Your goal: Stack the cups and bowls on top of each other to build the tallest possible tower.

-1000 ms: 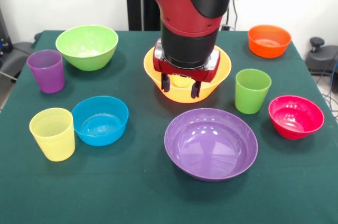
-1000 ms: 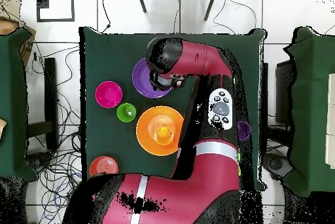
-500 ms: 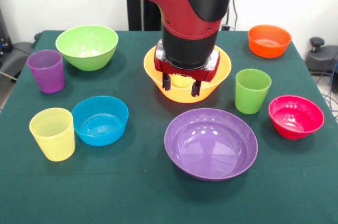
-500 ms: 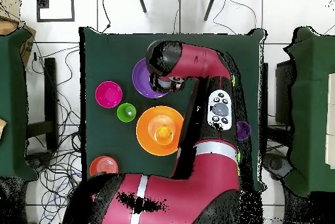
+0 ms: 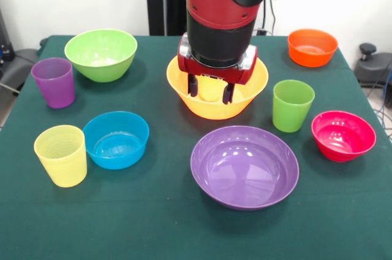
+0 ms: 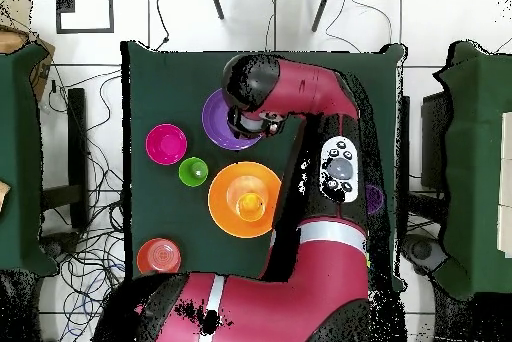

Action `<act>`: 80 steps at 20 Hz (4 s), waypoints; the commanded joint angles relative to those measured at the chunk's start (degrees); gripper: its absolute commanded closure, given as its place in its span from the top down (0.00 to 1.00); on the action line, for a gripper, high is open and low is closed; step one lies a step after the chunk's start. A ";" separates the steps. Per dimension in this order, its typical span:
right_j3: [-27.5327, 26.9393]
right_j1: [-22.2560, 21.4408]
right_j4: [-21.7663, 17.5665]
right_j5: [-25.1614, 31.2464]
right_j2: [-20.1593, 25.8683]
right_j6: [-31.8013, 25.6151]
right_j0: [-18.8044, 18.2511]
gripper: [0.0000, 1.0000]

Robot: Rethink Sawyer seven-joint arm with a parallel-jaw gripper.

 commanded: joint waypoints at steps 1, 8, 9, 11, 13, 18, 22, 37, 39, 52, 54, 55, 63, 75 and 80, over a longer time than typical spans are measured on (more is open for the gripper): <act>-4.35 4.06 -0.57 3.57 5.00 0.99 -0.34 1.00; -5.51 6.12 -0.34 -3.92 5.03 2.90 -0.19 1.00; -5.24 6.19 -0.35 -5.13 5.08 2.95 -0.23 1.00; -4.37 6.15 -0.39 -7.49 5.11 3.09 -0.33 1.00; -3.71 6.25 -0.47 -10.01 5.27 3.00 -0.54 1.00; -0.87 5.57 -0.69 -13.69 5.55 1.46 -1.05 1.00; 5.04 3.23 -1.32 -19.46 6.24 -0.70 -2.15 1.00; 11.19 3.58 -5.50 -18.64 5.29 -6.39 -2.17 1.00; 10.51 4.45 -5.70 -19.24 5.02 -5.55 -1.80 1.00; 5.42 8.70 -6.23 -16.72 3.19 -1.94 0.11 1.00; 5.45 8.90 -6.14 -17.19 3.21 -1.99 0.21 1.00; 5.73 8.65 -6.06 -17.28 3.24 -2.10 0.21 1.00; 8.25 7.92 -6.41 -18.58 3.37 -3.18 0.16 1.00; 8.66 7.82 -6.36 -17.25 3.89 -4.18 0.05 1.00; 8.66 7.79 -6.21 -16.59 4.08 -4.43 0.10 0.00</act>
